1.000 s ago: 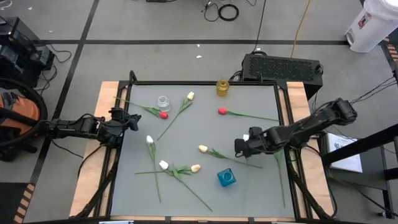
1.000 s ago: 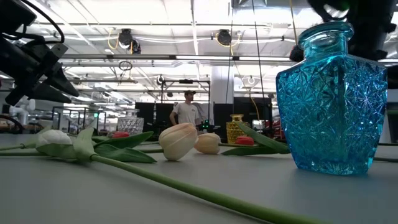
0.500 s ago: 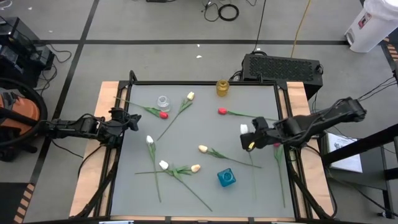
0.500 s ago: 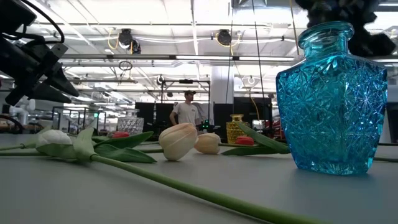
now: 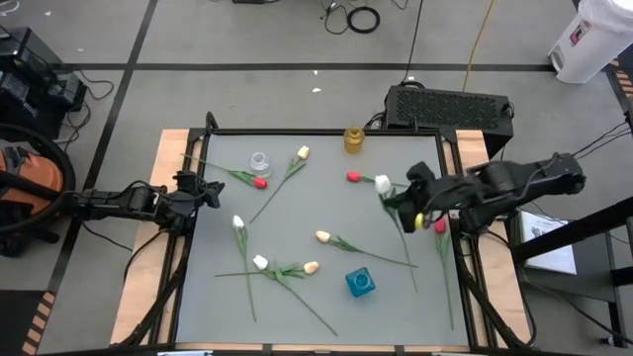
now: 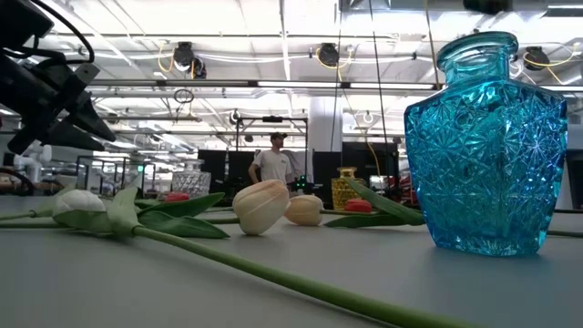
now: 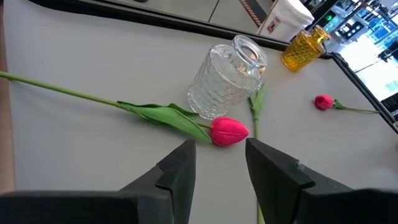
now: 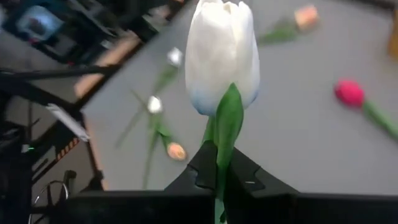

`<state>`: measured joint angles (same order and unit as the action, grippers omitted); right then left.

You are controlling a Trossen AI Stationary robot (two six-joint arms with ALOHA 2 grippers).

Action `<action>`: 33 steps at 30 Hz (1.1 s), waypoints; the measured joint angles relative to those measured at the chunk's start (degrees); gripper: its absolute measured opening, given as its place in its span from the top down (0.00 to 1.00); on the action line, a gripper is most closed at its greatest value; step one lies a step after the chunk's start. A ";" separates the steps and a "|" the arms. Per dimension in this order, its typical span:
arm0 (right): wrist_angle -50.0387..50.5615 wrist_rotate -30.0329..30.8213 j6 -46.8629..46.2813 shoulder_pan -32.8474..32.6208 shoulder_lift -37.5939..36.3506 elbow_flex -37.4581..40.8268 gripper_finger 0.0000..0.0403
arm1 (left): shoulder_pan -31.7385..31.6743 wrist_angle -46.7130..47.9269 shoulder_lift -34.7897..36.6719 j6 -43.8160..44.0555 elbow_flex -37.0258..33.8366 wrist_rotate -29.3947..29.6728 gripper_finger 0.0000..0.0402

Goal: Sort flowers into vase by color
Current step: Put the top right white tulip into the blue vase

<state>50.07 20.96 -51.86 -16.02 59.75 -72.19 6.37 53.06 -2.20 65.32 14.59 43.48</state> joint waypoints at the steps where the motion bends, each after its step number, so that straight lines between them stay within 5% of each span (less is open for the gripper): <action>1: 0.02 0.42 2.20 -0.43 0.00 -1.76 1.00 | 0.00 0.00 0.00 0.00 0.00 0.00 0.63; 9: -0.30 6.41 17.17 -7.63 -1.28 -11.88 1.00 | 0.00 0.00 0.00 0.00 0.00 0.00 0.63; 23: -1.76 16.19 29.89 -22.84 -11.69 -12.18 1.00 | 0.02 0.00 0.00 0.00 0.00 0.00 0.63; 33: -10.92 19.79 35.05 -25.39 -17.58 -1.23 1.00 | 0.01 0.00 0.00 0.00 0.00 0.00 0.63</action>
<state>39.15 40.75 -16.80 -41.41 42.17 -73.42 6.38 53.06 -2.20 65.32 14.59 43.48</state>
